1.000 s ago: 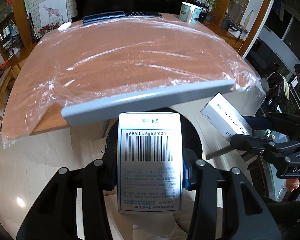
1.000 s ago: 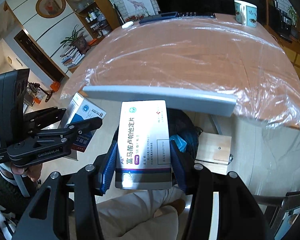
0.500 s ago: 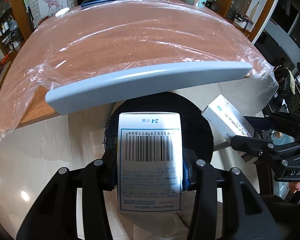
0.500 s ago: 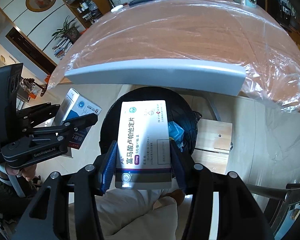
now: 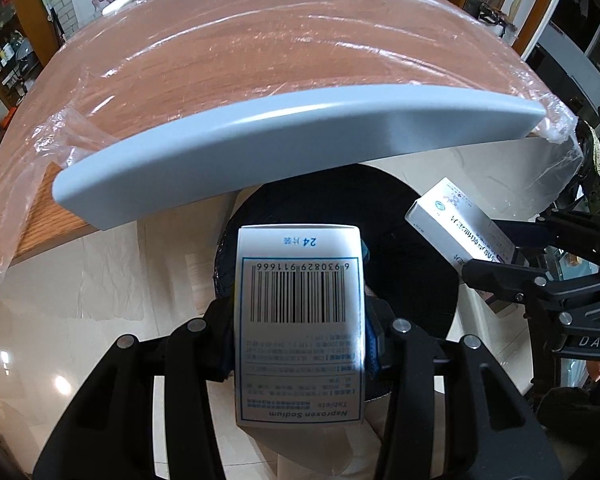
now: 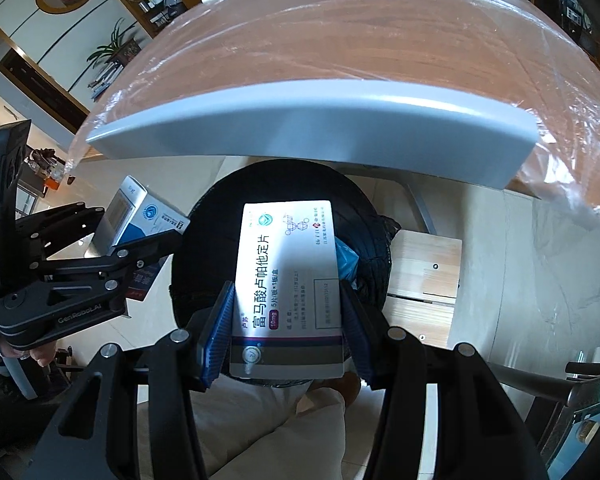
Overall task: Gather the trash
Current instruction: 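Carry both medicine boxes in the tools over the wastebasket, then open both tools to drop the medicine boxes into the wastebasket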
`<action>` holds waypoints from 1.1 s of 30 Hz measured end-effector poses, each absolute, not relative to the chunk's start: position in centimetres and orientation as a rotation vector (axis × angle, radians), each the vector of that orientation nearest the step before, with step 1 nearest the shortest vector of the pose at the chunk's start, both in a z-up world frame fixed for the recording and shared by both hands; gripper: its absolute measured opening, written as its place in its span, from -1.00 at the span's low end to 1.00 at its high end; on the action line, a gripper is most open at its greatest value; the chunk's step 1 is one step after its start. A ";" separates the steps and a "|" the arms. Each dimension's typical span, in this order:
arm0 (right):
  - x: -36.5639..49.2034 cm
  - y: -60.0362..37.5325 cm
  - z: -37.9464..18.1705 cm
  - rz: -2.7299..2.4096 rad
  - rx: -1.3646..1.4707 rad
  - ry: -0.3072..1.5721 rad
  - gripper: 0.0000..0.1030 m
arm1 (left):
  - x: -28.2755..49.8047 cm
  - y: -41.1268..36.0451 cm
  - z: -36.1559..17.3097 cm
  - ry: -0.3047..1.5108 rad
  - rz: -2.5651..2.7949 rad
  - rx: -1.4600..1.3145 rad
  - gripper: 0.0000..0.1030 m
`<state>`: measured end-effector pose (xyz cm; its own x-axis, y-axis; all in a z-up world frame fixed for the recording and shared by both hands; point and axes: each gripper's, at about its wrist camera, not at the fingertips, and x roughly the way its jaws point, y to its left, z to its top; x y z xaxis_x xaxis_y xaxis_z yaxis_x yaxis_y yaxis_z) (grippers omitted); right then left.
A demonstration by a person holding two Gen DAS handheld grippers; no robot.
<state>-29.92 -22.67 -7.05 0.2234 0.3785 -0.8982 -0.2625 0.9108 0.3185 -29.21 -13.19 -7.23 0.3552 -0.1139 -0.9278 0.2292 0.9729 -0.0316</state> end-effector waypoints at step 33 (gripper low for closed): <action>-28.7 -22.1 -7.8 0.393 0.102 1.304 0.35 | -25.7 -13.3 -10.3 1.242 -0.251 0.145 0.36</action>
<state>-28.68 -22.06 -7.83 0.2083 0.3387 -0.9176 -0.2255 0.9295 0.2919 -25.67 -13.29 -10.27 0.2999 -0.1099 -0.9476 0.2666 0.9634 -0.0274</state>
